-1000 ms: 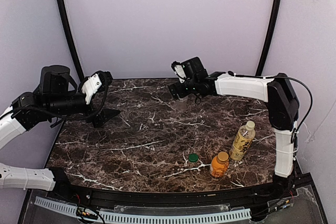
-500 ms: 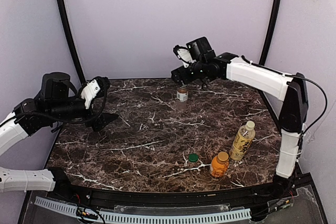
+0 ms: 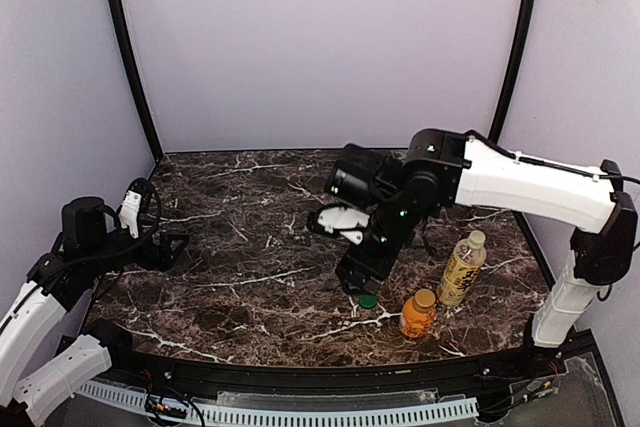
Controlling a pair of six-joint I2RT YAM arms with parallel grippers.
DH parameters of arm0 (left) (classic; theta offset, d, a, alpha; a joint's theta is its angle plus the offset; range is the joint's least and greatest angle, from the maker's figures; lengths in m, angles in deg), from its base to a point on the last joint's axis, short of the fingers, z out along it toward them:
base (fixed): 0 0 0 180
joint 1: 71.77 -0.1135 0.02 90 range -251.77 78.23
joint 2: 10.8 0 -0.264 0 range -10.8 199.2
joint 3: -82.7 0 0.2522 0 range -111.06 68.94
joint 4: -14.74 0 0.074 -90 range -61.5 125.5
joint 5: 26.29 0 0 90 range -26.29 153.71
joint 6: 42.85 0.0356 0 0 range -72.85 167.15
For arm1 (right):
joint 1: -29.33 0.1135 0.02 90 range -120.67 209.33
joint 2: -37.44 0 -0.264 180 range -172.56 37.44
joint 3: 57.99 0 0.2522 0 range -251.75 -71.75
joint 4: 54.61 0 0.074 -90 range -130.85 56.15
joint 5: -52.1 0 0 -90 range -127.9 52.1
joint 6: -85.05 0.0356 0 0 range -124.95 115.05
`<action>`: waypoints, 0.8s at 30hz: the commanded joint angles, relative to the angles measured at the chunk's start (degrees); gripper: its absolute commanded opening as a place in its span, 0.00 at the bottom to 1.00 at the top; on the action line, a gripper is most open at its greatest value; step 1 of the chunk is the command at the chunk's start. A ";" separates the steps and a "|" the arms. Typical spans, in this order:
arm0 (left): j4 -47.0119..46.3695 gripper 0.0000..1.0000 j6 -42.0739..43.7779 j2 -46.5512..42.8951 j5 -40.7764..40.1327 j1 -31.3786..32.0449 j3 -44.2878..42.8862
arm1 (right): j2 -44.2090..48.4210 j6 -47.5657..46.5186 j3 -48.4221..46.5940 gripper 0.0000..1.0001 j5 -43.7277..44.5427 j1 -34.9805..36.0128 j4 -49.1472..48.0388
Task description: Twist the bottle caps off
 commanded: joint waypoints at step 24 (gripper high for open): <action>-2.32 0.93 -4.53 -4.88 7.71 -10.15 3.39 | 5.22 25.69 15.69 0.80 6.93 -0.94 15.87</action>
